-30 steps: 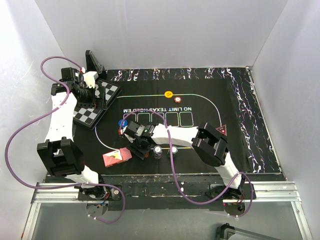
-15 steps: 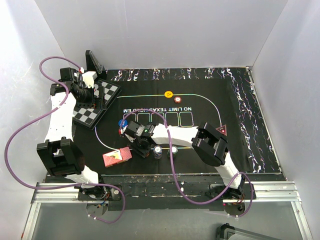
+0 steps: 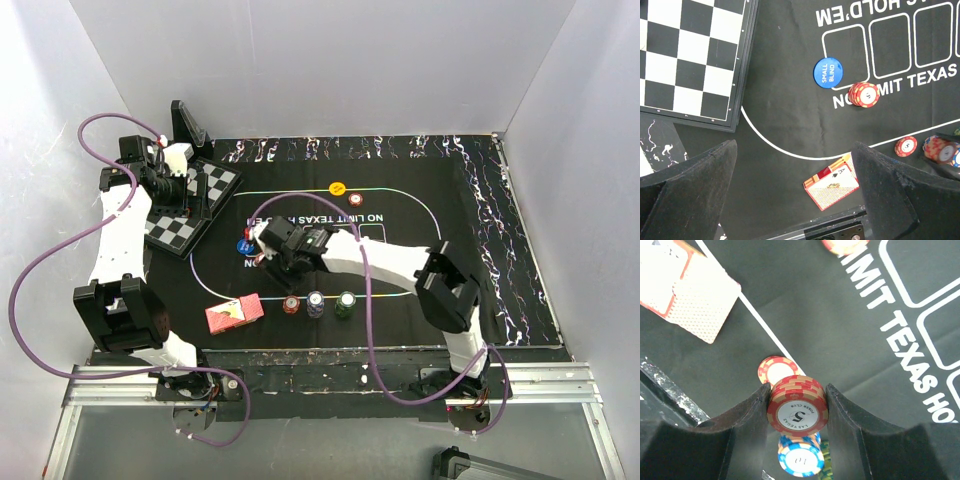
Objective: Distribute texas hold em gaming equipment
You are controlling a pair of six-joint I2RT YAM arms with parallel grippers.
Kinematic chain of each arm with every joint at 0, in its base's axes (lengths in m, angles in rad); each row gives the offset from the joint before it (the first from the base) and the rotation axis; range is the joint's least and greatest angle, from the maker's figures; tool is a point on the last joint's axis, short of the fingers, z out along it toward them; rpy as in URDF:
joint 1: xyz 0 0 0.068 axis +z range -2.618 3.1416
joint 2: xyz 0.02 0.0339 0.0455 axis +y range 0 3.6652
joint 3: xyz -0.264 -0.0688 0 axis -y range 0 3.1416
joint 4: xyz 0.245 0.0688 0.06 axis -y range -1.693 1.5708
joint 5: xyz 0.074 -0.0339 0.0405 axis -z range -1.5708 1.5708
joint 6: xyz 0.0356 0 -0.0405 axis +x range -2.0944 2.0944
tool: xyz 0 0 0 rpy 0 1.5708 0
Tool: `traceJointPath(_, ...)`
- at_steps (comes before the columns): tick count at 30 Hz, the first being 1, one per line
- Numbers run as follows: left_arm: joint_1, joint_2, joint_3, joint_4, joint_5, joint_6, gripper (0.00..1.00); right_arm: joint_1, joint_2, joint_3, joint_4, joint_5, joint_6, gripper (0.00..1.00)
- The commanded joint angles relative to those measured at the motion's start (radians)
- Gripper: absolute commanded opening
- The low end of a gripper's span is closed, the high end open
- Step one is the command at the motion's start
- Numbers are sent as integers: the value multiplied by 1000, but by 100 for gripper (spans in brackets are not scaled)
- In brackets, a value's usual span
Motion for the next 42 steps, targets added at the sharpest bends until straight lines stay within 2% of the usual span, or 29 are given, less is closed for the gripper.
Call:
traceJointPath(1, 8, -32, 38, -13, 2, 12, 100, -57, -117, 42, 5, 24, 27, 1)
traceJointPath(8, 8, -33, 41, -19, 10, 21, 100, -261, -279, -163, -5, 114, 168, 1)
traceJointPath(12, 8, -33, 38, -19, 19, 21, 100, -355, -376, -317, -36, 228, 283, 1)
traceJointPath(18, 10, -36, 26, -13, 28, 28, 100, -474, -451, -512, -45, 249, 415, 1)
traceJointPath(29, 8, -24, 21, -11, 35, 33, 100, -554, -482, -644, -39, 355, 510, 1)
traceJointPath(41, 8, -31, 12, -8, 35, 35, 100, -637, -464, -734, 87, 322, 545, 2)
traceJointPath(42, 10, -32, 7, -5, 35, 35, 100, -642, -459, -733, 88, 320, 545, 5)
